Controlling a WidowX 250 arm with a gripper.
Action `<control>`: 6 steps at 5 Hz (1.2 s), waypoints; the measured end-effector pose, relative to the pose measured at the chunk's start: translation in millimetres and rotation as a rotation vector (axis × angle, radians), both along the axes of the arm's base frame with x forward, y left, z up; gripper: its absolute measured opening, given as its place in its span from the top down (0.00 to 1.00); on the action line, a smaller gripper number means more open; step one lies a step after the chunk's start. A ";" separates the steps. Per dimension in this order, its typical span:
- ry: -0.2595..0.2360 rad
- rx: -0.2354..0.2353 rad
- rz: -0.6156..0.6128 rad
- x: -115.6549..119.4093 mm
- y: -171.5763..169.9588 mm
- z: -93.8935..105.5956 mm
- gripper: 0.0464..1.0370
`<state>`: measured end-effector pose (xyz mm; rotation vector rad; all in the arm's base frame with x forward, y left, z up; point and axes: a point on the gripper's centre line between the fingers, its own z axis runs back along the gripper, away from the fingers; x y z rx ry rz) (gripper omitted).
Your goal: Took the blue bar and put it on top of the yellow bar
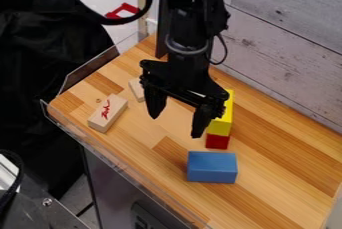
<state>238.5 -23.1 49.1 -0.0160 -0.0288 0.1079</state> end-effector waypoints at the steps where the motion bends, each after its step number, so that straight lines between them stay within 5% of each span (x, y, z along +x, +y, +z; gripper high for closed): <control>1: 0.026 -0.001 0.000 -4.4 0.2 -5.7 0.04; 2: 0.096 -0.051 -0.170 -9.4 1.2 -21.6 0.04; 3: 0.129 -0.046 -0.285 -12.3 7.5 -26.7 0.04; 6: 0.117 -0.058 -0.419 -28.5 -1.7 -38.4 0.04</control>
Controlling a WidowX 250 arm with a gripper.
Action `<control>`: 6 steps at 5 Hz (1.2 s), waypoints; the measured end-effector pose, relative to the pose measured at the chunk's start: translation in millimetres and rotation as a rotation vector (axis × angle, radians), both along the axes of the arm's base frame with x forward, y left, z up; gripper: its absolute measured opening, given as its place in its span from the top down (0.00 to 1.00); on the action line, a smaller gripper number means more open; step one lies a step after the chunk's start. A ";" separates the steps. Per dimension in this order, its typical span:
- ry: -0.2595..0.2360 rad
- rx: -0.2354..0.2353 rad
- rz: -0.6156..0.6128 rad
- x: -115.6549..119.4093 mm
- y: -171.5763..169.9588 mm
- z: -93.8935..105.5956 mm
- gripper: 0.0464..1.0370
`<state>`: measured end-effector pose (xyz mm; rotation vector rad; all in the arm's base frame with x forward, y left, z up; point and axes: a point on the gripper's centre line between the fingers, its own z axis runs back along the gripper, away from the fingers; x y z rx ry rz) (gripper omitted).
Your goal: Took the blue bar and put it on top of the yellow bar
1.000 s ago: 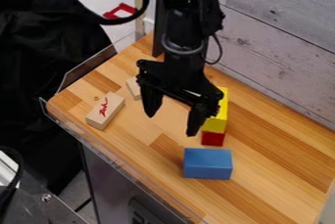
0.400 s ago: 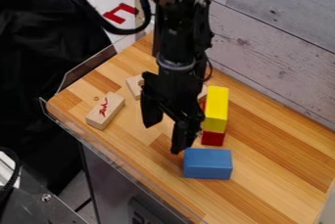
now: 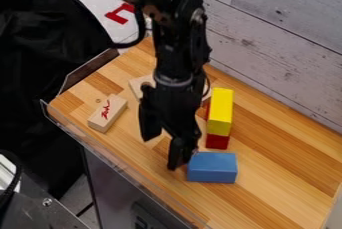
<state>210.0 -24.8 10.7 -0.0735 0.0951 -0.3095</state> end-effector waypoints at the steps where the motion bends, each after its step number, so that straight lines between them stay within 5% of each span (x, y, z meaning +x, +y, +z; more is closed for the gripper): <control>1: -0.035 -0.027 -0.055 4.5 -12.2 -1.6 0.04; 6: 0.010 0.007 -0.179 13.1 -28.2 -19.4 0.04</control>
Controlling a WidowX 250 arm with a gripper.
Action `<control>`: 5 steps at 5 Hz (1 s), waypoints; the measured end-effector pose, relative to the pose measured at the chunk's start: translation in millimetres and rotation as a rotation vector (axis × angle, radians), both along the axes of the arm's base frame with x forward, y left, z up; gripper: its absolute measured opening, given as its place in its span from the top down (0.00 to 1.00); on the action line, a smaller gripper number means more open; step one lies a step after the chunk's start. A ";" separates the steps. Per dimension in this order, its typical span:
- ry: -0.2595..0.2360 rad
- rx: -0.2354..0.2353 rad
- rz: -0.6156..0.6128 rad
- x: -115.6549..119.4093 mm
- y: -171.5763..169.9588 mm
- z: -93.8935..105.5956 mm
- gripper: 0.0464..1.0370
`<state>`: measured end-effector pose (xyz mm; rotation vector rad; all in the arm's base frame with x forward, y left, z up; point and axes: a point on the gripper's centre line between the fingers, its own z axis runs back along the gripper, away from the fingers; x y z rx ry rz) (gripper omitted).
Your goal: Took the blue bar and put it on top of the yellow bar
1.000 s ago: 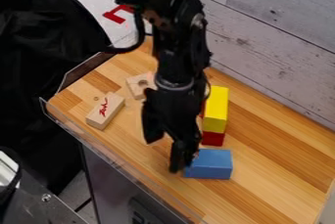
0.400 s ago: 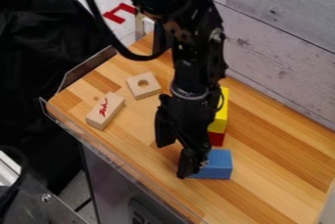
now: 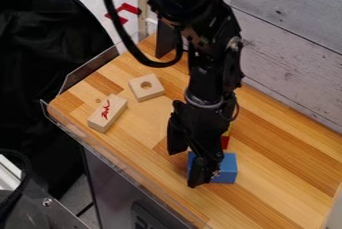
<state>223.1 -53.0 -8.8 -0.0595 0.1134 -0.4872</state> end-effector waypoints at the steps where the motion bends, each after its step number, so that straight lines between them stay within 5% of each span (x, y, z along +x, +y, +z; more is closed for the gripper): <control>1: 0.000 0.005 0.003 0.0 0.3 0.0 0.04; 4: 0.017 -0.010 0.008 4.4 -8.3 -18.0 0.08; 5: 0.024 -0.011 0.009 11.0 -10.2 -22.8 0.35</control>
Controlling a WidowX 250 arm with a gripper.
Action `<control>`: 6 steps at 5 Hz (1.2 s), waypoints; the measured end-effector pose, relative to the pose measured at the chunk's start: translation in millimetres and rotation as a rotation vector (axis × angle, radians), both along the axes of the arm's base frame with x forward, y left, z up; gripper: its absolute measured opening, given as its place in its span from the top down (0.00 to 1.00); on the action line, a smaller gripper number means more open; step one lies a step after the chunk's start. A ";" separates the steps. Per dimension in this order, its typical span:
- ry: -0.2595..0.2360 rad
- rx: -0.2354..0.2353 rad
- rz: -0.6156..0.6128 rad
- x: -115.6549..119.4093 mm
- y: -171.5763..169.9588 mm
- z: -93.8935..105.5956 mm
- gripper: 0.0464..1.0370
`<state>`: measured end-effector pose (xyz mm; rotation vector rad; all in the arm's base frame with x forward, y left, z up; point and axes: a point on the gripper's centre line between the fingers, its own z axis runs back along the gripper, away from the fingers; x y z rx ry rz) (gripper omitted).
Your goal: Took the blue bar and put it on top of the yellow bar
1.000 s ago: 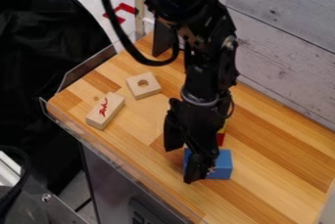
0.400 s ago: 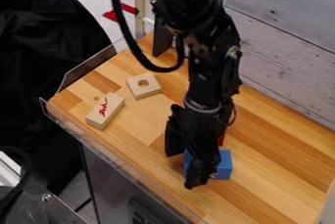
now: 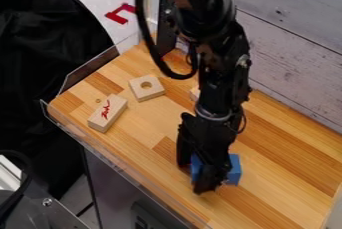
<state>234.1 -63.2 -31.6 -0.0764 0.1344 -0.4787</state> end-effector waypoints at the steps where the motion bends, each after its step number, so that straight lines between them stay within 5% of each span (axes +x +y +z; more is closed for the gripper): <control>1: -0.003 -0.008 0.024 1.9 0.8 0.0 0.47; 2: 0.001 -0.016 0.033 -4.3 2.2 2.0 0.47; 5: -0.109 -0.097 0.018 -7.9 1.2 53.9 0.47; 6: -0.109 -0.135 0.159 -7.9 -1.9 71.5 0.47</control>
